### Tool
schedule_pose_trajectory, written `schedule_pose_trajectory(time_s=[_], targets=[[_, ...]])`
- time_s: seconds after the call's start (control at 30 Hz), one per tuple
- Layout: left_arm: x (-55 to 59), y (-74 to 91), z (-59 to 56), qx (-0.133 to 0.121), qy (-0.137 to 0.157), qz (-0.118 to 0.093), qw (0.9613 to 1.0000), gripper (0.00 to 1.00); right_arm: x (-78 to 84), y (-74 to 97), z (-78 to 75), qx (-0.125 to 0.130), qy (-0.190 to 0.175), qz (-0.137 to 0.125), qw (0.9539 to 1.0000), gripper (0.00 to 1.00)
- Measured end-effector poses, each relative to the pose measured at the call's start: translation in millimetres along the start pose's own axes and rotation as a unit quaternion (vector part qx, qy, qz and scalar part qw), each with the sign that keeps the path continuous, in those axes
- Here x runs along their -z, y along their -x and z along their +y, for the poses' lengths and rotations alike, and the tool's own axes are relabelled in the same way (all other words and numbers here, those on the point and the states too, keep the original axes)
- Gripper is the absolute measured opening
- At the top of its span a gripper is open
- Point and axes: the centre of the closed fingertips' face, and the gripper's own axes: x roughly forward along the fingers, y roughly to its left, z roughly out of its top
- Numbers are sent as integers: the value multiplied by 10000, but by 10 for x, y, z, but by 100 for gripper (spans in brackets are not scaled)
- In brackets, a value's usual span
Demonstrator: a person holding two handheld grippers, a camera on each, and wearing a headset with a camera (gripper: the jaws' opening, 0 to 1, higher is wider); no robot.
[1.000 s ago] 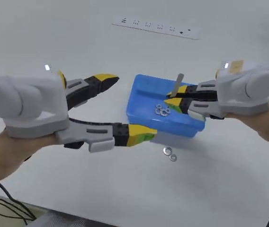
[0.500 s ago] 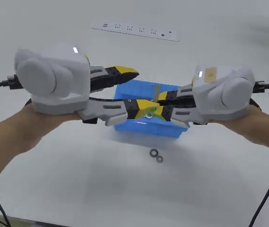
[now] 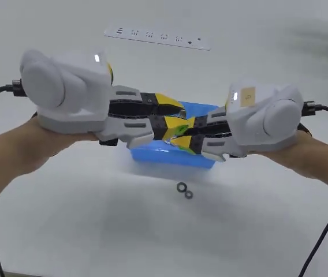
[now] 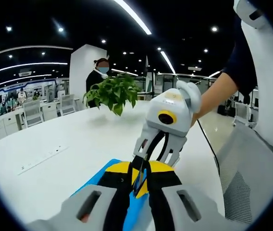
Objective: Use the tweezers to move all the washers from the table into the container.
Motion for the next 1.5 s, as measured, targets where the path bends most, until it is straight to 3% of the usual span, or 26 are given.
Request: schedule_pose_trajectory(time_s=[0.2, 0.43, 0.77, 1.07, 1.13, 1.5], targets=[[-21, 16, -42, 111, -139, 32, 9998, 9, -23, -10, 13, -24, 2, -12, 10000, 8], [-56, 9, -52, 91, -355, 46, 9993, 8, -57, 1, 29, -23, 13, -23, 10000, 8], [-99, 28, -23, 25, -442, 53, 9990, 5, -90, 50, 16, 83, 1, -53, 10000, 11], [-173, 13, -28, -44, -635, 87, 9979, 5, -103, 101, -35, 323, -23, -3, 9995, 13], [-202, 13, -24, -63, -679, 84, 9976, 5, -85, 132, -87, 527, 37, 62, 9986, 14], [-260, 47, -58, -115, -818, 166, 9964, 5, 15, 311, -97, 932, -639, -22, 9936, 25]])
